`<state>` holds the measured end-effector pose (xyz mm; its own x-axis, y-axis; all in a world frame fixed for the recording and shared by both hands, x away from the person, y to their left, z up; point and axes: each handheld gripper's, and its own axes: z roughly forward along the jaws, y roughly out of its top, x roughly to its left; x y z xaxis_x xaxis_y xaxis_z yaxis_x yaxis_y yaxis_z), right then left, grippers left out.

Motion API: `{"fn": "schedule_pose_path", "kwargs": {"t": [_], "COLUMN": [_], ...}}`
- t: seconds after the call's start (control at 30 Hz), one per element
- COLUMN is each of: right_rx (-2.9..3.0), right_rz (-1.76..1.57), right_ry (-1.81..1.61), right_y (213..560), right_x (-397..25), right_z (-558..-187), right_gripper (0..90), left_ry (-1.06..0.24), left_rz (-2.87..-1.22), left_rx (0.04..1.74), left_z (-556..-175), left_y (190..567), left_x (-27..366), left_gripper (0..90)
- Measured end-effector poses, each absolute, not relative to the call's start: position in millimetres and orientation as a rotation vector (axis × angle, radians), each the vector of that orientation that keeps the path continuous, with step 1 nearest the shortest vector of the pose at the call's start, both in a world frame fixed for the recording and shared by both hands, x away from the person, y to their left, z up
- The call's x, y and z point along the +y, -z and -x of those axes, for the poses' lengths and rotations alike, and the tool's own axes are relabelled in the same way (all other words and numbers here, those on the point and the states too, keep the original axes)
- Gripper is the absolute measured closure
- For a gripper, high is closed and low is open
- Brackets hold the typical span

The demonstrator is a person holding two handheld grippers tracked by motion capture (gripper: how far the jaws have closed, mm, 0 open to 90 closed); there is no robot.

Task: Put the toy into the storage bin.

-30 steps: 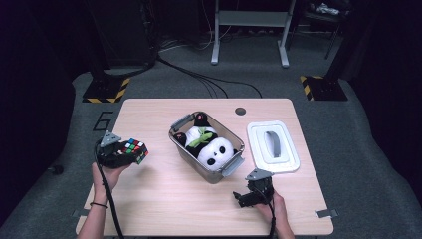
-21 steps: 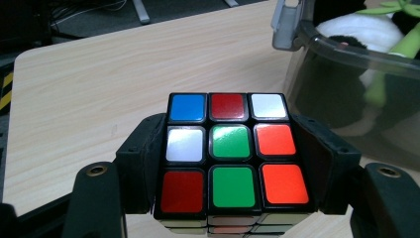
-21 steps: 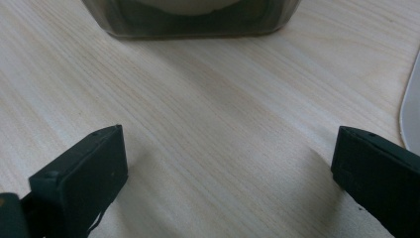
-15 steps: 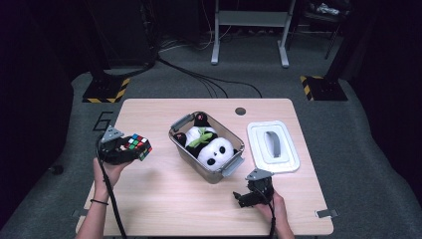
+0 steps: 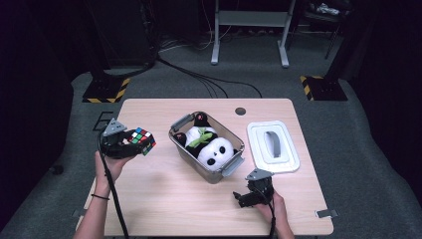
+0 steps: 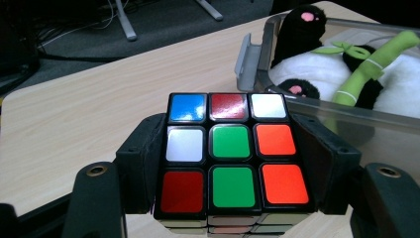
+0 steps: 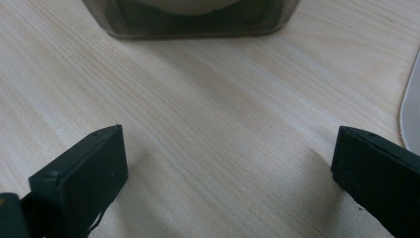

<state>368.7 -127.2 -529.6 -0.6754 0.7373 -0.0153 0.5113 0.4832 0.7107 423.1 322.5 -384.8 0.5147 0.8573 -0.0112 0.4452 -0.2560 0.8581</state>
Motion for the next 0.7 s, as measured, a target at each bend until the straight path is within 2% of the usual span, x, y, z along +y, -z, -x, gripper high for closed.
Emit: {"fn": "schedule_pose_path", "kwargs": {"t": [0.7], "right_rx": [2.416], "right_rz": [-1.05], "right_ry": [-0.997], "right_y": [529.6], "right_x": [-127.4], "right_z": [-368.7], "right_gripper": [0.1], "left_ry": [-0.573], "left_rz": [-1.901], "left_rx": [0.997], "left_z": [-438.1], "left_y": [366.8], "left_x": [299.2], "left_gripper": [34.5]}}
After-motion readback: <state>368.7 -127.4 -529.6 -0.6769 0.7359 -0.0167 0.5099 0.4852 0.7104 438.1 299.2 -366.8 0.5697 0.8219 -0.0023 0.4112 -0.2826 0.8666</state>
